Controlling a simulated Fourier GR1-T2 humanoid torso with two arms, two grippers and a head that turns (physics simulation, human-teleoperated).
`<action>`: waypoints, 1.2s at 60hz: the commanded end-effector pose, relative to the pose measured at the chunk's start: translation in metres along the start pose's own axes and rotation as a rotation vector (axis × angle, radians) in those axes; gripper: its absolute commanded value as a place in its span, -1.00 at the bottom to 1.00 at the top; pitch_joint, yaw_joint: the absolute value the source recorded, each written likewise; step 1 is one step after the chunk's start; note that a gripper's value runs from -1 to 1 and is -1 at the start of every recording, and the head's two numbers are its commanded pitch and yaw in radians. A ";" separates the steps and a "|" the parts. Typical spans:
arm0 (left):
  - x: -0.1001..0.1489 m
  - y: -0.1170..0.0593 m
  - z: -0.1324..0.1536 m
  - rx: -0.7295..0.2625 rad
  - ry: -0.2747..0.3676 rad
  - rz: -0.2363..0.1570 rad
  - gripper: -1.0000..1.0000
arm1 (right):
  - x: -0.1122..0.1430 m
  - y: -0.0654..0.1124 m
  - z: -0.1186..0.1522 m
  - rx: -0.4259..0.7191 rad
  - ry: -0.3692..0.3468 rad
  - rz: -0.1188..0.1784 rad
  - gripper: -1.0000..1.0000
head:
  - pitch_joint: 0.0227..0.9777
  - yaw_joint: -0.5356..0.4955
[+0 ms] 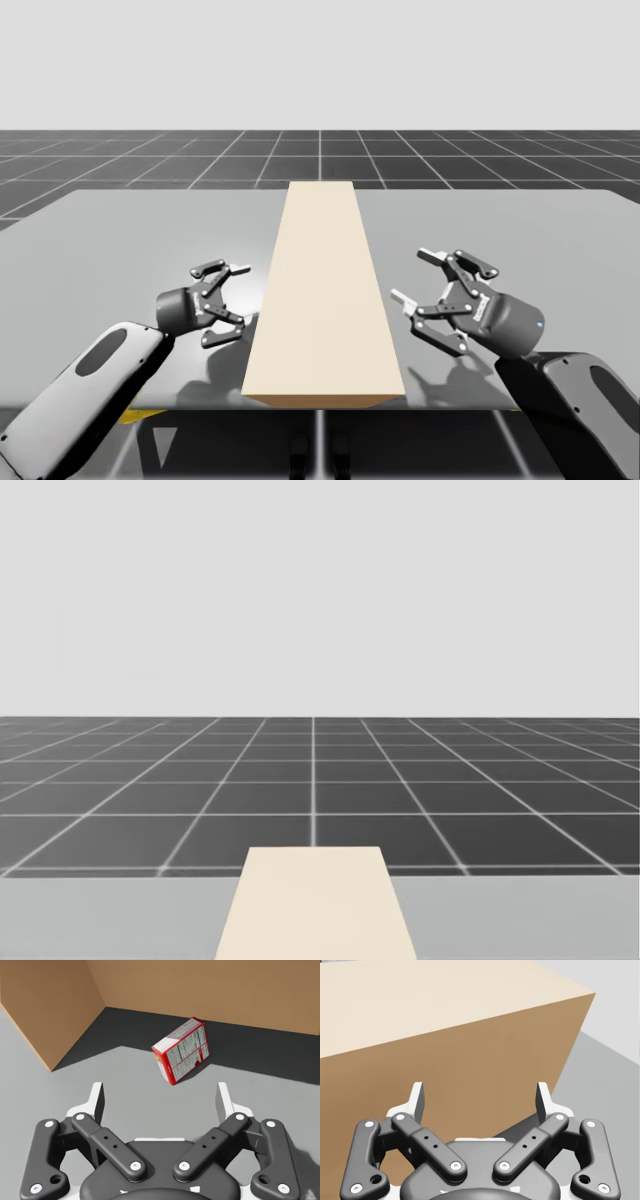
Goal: Retrieve the object from inside the box.
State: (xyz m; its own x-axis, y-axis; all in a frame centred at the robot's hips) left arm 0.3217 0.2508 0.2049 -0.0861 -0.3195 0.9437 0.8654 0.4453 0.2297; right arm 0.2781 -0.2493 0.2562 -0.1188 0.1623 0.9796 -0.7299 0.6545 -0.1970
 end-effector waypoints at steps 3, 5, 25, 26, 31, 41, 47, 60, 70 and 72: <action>-0.004 0.012 -0.031 -0.060 -0.035 0.035 -1.00 | 0.000 0.004 -0.001 0.008 0.002 0.016 -1.00 | -0.72 0.01; -0.005 0.013 -0.038 -0.072 -0.034 0.039 -1.00 | 0.000 0.005 -0.002 0.008 0.003 0.019 -1.00 | -0.72 0.01; -0.022 0.018 -0.087 -0.102 -0.025 0.099 -1.00 | -0.001 0.009 -0.004 0.019 0.004 0.033 -1.00 | -0.69 0.00; -0.023 0.018 -0.089 -0.107 -0.024 0.104 -1.00 | -0.001 0.010 -0.005 0.020 0.004 0.035 -1.00 | -0.69 0.00; -0.029 0.016 -0.099 -0.121 -0.023 0.132 -1.00 | -0.001 0.010 -0.006 0.022 0.004 0.038 -1.00 | -0.68 0.00; -0.026 0.002 -0.123 -0.178 -0.007 0.123 -1.00 | -0.002 0.012 -0.007 0.024 0.009 0.044 -1.00 | -0.66 0.01; -0.023 0.003 -0.137 -0.202 0.000 0.124 -1.00 | -0.002 0.013 -0.007 0.024 0.008 0.047 -1.00 | -0.66 0.00; -0.029 0.008 -0.147 -0.227 0.003 0.181 -1.00 | -0.002 0.013 -0.008 0.022 0.014 0.051 -1.00 | -0.62 0.00; -0.041 0.000 -0.147 -0.293 0.114 0.253 0.11 | -0.004 0.014 -0.009 0.019 0.027 0.058 -1.00 | -0.60 0.01; -0.043 0.000 -0.146 -0.308 0.136 0.264 0.88 | -0.004 0.014 -0.009 0.017 0.029 0.059 -1.00 | -0.60 0.01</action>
State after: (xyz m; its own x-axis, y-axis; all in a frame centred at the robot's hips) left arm 0.4034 0.1421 0.1468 0.1144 -0.2915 0.9497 0.9452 0.3263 -0.0136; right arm 0.2742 -0.2347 0.2504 -0.1446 0.2121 0.9665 -0.7364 0.6293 -0.2483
